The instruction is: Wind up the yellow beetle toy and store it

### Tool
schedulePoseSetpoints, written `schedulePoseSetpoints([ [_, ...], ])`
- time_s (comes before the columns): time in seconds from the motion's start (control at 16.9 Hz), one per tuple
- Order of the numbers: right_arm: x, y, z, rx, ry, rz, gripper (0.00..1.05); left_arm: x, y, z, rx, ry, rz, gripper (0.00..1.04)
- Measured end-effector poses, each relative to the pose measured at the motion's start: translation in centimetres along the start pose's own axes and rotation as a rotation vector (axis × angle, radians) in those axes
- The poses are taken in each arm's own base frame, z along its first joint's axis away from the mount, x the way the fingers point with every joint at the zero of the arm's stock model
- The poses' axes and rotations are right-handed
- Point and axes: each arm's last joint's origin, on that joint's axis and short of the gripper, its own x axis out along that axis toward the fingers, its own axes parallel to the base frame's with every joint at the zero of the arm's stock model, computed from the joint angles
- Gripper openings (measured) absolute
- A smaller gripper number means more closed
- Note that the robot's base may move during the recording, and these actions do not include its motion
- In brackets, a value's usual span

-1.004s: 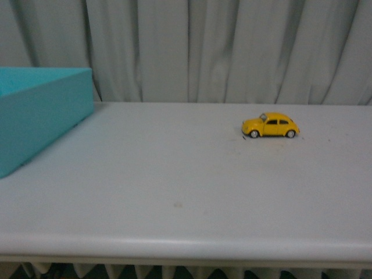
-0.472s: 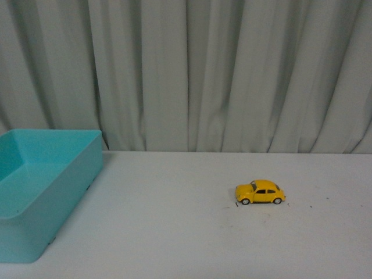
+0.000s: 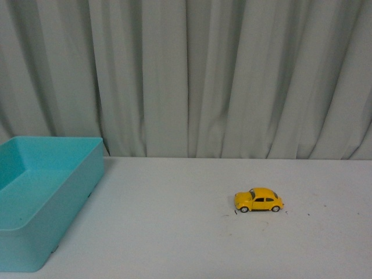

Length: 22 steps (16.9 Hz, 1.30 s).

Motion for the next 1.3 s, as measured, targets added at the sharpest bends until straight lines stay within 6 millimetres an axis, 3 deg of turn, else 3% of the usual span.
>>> schedulePoseSetpoints([
  [1.3, 0.00, 0.00, 0.00, 0.000, 0.000, 0.000, 0.98, 0.00, 0.00, 0.00, 0.000, 0.000, 0.000, 0.98],
])
